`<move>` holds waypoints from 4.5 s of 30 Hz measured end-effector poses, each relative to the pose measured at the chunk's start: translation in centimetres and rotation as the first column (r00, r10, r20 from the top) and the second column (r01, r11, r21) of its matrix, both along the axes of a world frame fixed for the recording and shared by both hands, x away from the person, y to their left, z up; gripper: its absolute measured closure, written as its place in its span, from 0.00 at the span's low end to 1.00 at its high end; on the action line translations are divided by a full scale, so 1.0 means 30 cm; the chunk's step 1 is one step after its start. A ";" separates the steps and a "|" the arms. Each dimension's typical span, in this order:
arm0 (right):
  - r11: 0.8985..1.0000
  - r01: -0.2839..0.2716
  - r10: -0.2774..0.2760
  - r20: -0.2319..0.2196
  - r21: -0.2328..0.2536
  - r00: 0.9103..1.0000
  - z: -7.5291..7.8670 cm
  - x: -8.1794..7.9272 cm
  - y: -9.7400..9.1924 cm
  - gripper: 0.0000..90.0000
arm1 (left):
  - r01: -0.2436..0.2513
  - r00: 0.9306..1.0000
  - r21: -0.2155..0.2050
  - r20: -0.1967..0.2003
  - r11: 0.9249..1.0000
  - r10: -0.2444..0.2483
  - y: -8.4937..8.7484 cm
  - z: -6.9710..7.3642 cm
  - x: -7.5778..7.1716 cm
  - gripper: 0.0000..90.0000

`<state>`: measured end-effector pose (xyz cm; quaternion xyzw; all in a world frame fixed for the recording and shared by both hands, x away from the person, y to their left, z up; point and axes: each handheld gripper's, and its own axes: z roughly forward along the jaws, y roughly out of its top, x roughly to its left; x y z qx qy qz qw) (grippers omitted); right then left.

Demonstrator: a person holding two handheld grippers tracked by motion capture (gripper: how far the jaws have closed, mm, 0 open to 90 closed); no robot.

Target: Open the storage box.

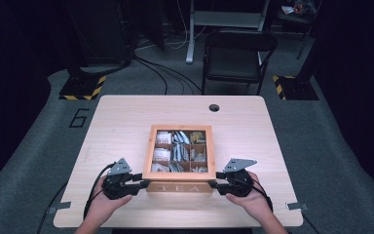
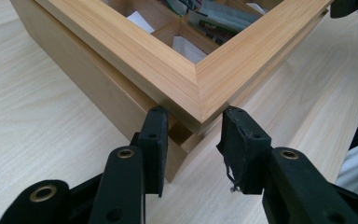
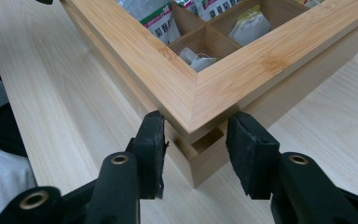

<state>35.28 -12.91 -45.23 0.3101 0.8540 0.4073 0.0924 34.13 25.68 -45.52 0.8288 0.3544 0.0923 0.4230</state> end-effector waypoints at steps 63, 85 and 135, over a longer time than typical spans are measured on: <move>0.998 -0.050 0.053 0.135 -0.025 0.989 0.200 0.087 0.017 0.36 | 0.013 0.999 0.009 0.033 1.000 -0.013 0.011 0.191 0.082 0.63; 0.999 -0.044 0.043 0.097 0.011 0.994 0.282 0.132 0.010 0.40 | 0.037 0.983 0.025 0.181 0.999 -0.041 0.001 0.261 0.116 0.48; 0.999 0.006 -0.016 0.183 0.054 0.983 0.291 0.338 -0.012 0.56 | 0.012 0.987 -0.040 0.161 0.999 -0.005 0.011 0.421 0.281 0.58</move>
